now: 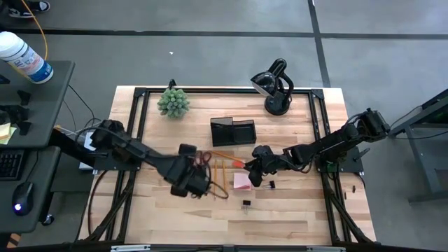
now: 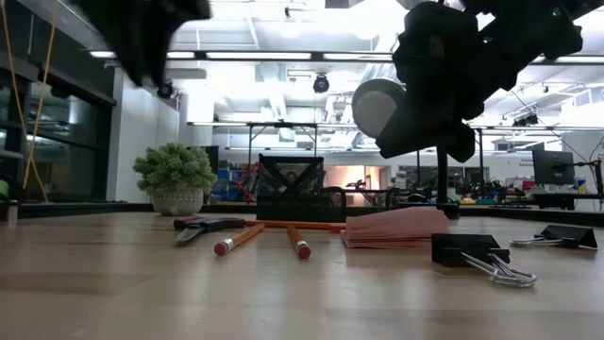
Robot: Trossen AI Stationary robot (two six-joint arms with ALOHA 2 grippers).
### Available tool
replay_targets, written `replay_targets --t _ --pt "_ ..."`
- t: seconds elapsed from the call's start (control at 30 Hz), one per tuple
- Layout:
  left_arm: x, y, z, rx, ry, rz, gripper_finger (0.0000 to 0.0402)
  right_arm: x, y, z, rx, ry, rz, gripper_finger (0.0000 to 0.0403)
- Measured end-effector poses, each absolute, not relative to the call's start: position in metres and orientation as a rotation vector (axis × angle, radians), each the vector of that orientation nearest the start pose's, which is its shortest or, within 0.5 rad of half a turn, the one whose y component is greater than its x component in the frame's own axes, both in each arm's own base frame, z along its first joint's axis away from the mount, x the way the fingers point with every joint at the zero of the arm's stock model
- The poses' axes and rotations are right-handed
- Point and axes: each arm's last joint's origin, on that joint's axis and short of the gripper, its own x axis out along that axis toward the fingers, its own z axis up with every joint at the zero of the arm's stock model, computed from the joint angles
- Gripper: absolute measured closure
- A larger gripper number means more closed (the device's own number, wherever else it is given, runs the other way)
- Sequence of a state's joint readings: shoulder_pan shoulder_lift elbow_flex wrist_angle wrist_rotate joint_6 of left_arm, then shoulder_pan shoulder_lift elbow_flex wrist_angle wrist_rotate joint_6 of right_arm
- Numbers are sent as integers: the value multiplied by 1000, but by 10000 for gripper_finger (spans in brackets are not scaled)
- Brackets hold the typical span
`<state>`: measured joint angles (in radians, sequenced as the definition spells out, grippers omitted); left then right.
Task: Pick and place office supplies into organizer
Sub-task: Put the scissors into the desk organizer
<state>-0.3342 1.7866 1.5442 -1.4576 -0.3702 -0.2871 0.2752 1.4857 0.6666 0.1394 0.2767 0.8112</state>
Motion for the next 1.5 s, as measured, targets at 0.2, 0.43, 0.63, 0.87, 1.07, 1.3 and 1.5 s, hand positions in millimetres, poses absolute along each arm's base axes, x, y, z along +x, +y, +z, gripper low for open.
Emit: replay_targets --t 0.2,0.43,0.63,0.87,1.07,1.3,1.5 --pt "278 -101 249 278 1504 265 284 275 70 169 636 597 -273 329" --pt "261 -70 232 -16 1331 286 284 278 70 174 682 536 -260 329" --pt "261 -41 221 -280 1221 398 284 282 69 179 762 473 -256 329" --pt "274 -8 224 -461 1120 466 284 294 71 201 794 336 -188 329" --pt "280 16 224 -445 1070 460 284 312 65 238 618 451 -281 329" --pt "267 20 220 -280 1233 428 284 297 50 292 397 810 -538 329" --pt "267 19 220 -270 1224 444 284 274 33 312 352 988 -741 329"
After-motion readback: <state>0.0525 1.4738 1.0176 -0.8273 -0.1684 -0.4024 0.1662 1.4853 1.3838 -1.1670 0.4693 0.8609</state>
